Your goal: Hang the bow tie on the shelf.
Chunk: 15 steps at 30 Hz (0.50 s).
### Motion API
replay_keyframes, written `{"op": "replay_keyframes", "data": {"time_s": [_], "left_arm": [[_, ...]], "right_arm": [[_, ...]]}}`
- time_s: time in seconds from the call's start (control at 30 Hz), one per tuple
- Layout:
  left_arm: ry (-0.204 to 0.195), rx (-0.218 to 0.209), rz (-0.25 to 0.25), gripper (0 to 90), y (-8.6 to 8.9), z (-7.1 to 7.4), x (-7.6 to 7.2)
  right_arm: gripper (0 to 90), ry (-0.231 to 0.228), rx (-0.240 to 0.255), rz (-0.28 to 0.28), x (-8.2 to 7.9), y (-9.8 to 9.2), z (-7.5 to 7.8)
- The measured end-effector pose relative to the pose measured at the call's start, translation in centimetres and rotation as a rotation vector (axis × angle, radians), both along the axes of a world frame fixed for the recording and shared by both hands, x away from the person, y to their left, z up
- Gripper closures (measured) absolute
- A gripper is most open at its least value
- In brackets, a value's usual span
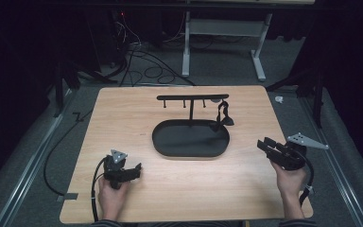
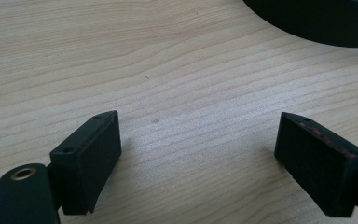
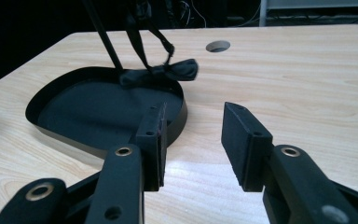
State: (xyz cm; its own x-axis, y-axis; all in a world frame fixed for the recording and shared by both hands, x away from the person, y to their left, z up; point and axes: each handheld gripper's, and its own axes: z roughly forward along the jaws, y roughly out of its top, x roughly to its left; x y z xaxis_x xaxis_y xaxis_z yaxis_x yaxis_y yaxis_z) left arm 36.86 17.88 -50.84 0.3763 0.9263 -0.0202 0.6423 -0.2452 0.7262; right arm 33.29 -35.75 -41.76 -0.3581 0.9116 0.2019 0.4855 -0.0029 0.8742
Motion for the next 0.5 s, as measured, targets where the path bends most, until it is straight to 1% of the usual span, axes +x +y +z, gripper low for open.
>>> {"op": "replay_keyframes", "data": {"time_s": [0.5], "left_arm": [[0.0,-0.001,0.001,14.9,0.0,0.0,0.0]], "right_arm": [[62.0,0.036,0.015,-0.007,-0.7,0.0,-1.7]]}}
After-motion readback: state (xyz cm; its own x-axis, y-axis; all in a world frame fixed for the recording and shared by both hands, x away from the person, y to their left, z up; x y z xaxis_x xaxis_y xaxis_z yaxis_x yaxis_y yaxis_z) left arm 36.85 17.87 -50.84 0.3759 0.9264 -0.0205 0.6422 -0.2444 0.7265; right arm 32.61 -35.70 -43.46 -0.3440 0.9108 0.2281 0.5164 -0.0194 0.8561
